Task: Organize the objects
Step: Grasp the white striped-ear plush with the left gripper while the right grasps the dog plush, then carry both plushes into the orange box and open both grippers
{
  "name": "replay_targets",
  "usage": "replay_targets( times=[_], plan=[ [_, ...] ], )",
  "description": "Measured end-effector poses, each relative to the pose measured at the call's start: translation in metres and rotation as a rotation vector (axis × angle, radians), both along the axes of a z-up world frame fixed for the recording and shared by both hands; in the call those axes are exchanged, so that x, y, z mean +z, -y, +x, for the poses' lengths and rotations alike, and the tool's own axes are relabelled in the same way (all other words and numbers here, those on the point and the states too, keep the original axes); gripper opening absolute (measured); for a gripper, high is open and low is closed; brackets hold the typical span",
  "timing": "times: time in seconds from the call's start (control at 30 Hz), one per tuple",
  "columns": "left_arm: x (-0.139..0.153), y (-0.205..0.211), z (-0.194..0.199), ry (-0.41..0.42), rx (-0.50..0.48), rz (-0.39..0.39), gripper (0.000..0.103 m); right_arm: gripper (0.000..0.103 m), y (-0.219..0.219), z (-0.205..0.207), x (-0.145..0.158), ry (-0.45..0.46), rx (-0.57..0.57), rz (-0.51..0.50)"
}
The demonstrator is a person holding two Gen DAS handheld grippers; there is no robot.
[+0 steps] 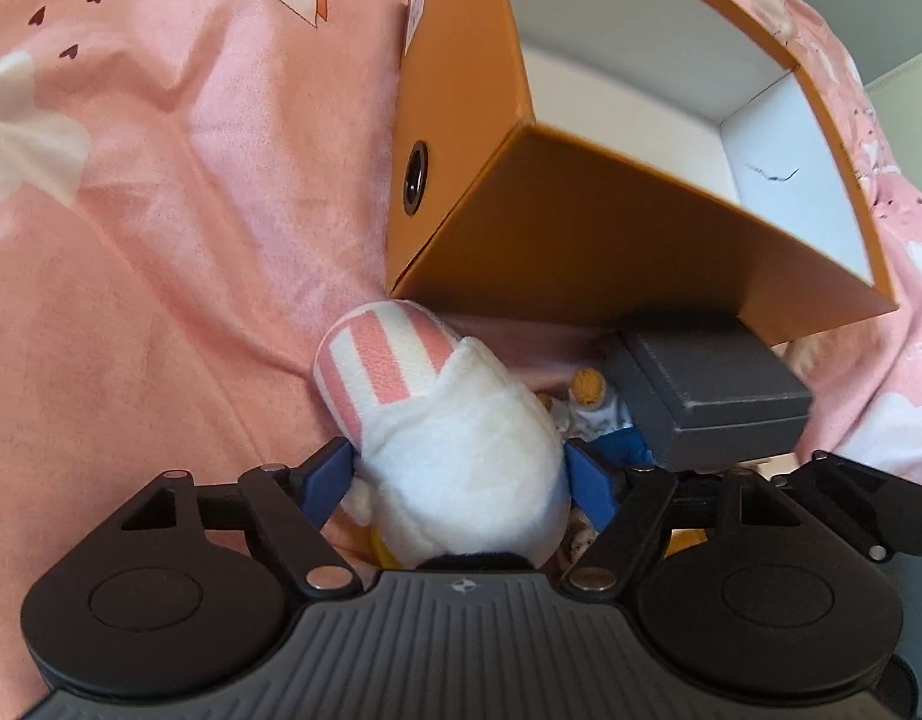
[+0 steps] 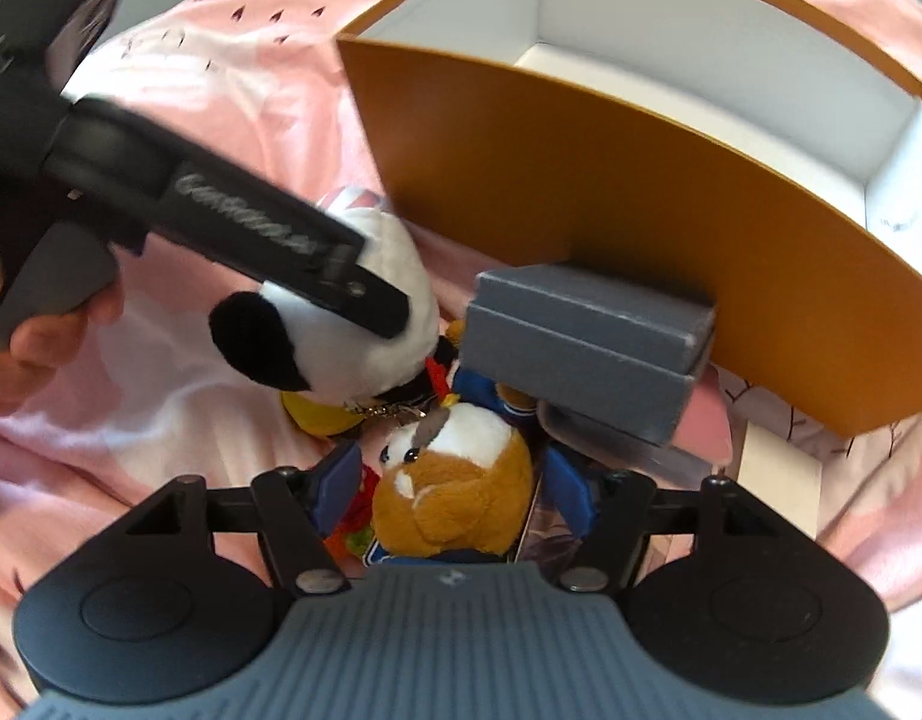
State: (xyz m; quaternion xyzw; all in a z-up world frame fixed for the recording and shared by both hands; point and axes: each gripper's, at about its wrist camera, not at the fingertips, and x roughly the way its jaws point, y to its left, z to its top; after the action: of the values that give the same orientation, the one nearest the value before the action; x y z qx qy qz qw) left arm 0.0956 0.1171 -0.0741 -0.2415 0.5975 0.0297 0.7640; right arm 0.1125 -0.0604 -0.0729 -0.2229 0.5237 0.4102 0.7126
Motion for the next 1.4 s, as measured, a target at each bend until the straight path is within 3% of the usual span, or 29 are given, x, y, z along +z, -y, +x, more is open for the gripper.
replay_targets(
  times=[0.2,0.27,0.4,0.53,0.8,1.03,1.27,1.4],
  plan=[
    [0.005,0.013,-0.003,0.046,-0.048,0.063,0.084,0.071,-0.009,-0.004,-0.010,0.056,0.045,-0.019],
    [0.010,0.020,-0.007,0.076,-0.069,0.095,0.081,0.061,-0.011,-0.007,-0.014,0.101,0.071,-0.030],
    [0.026,0.034,-0.021,0.152,-0.105,0.166,0.079,0.054,-0.007,-0.009,-0.011,0.092,0.087,-0.011],
    [0.048,0.045,-0.035,0.221,-0.142,0.230,0.079,0.053,0.006,-0.010,0.006,0.065,0.096,0.022],
    [0.102,0.062,-0.053,0.390,-0.239,0.272,0.078,0.053,0.045,-0.008,0.070,0.007,0.092,0.137],
    [0.146,0.064,-0.028,0.509,-0.320,0.301,0.079,0.053,0.070,-0.021,0.128,0.109,0.054,0.234],
    [0.158,0.048,0.036,0.505,-0.393,0.325,0.079,0.053,0.096,0.030,0.182,0.214,-0.052,0.389],
    [0.146,0.048,0.077,0.462,-0.460,0.383,0.079,0.053,0.088,0.087,0.190,0.201,-0.131,0.450]
  ],
)
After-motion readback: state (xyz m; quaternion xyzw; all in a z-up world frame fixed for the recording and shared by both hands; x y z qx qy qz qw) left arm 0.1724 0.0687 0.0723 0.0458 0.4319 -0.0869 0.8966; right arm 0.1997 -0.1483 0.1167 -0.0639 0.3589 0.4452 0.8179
